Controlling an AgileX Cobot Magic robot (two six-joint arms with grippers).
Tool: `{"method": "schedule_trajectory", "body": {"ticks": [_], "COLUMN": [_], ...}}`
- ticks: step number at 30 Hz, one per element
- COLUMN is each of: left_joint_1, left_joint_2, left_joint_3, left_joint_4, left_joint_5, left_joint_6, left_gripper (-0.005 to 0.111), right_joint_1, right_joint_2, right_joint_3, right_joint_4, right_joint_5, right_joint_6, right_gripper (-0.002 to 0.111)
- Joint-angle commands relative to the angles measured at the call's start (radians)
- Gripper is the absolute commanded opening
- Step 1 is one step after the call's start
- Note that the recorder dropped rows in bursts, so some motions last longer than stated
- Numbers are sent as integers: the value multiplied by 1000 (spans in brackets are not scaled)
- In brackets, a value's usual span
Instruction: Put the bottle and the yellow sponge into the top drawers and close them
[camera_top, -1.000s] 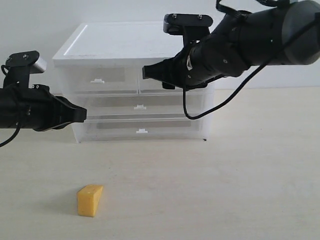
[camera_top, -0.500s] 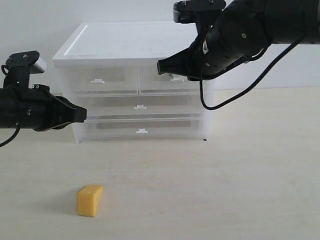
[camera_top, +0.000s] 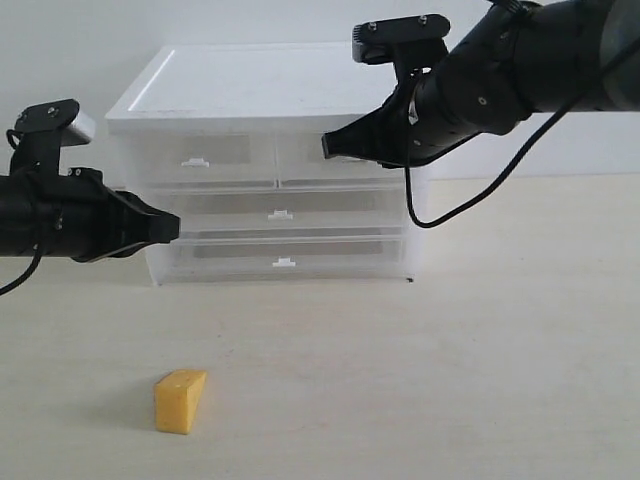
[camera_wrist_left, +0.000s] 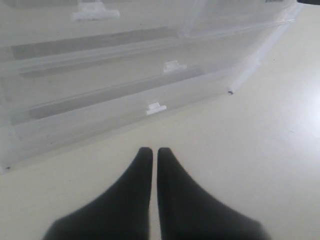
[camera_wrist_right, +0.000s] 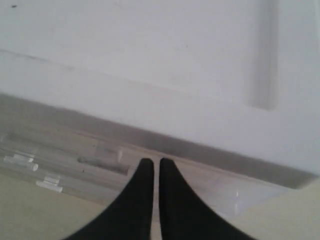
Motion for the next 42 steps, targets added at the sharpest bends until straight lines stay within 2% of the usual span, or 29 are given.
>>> {"method": "schedule_trajectory", "body": {"ticks": [1,5,9,12,15,21,25,28,32,39,42], "left_joint_1": [1,1,1,1,1,1,1,1,1,13,51], "left_joint_2": [-11,-11,-11,-11,-11,-11,-11,-9,-4,87,126], "left_joint_3": [3,3,3,3,5,5,3,3,1,-13,-34], "left_joint_4": [-12,-12,-12,-12,-57,-13,-123,-123,-123,-123,-123], "left_joint_5": [16,16,12,-32,-112,-147,-94,36,99,103,218], "left_joint_6": [5,10,119,267,508,507,507,383,63,-95,-150], "left_gripper": [4,4,4,4,4,4,4,4,4,4,4], "right_joint_1": [-4,-11,-21,-24,-24,-24,-24,-24,-24,-24,-24], "right_joint_2": [11,11,11,11,11,11,11,11,11,11,11], "right_joint_3": [-6,-6,-6,-6,-6,-6,-6,-6,-6,-6,-6], "right_joint_4": [-26,-41,-36,-36,-36,-42,-42,-42,-42,-41,-34], "right_joint_5": [-60,-76,-77,-72,-75,-76,-76,-71,-66,-67,-64], "right_joint_6": [-7,-7,-7,-7,-7,-9,-9,-14,-14,-14,-14], "right_gripper": [0,0,0,0,0,0,0,0,0,0,0]}}
